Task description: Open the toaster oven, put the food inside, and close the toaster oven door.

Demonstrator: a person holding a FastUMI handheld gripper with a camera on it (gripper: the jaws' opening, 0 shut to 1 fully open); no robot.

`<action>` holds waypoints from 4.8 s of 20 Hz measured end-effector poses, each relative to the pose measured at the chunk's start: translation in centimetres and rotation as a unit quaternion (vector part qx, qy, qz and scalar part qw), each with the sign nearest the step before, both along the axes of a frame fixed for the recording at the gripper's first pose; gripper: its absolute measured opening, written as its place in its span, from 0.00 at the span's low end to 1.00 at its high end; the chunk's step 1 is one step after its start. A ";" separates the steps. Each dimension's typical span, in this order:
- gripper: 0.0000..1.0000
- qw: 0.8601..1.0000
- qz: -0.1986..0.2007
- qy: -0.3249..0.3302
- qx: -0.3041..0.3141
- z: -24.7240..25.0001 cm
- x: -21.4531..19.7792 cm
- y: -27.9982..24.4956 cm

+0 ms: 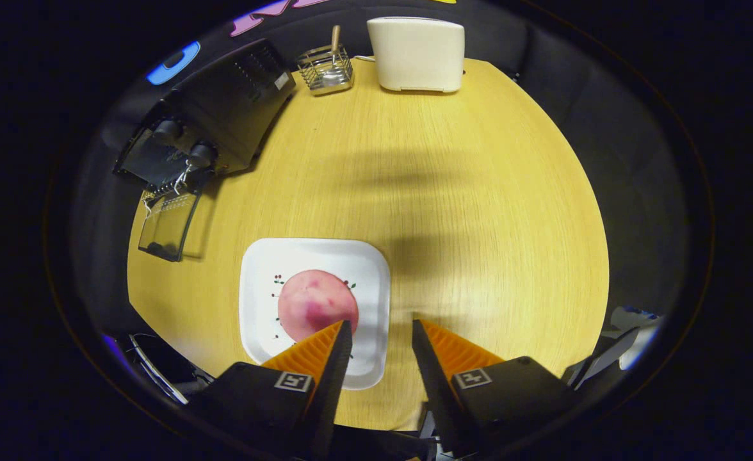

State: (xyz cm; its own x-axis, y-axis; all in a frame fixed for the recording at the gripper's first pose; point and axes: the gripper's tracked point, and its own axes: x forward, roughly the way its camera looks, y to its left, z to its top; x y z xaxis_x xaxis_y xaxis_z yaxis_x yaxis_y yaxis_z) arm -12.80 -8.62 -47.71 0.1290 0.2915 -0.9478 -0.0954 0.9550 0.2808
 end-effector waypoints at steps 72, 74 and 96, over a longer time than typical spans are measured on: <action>0.12 0.681 -0.692 0.022 0.238 9.9 13.9 37.7; 0.32 0.678 -0.692 0.015 0.245 10.3 13.9 37.5; 0.98 0.935 -0.253 -0.154 0.194 20.0 3.0 34.2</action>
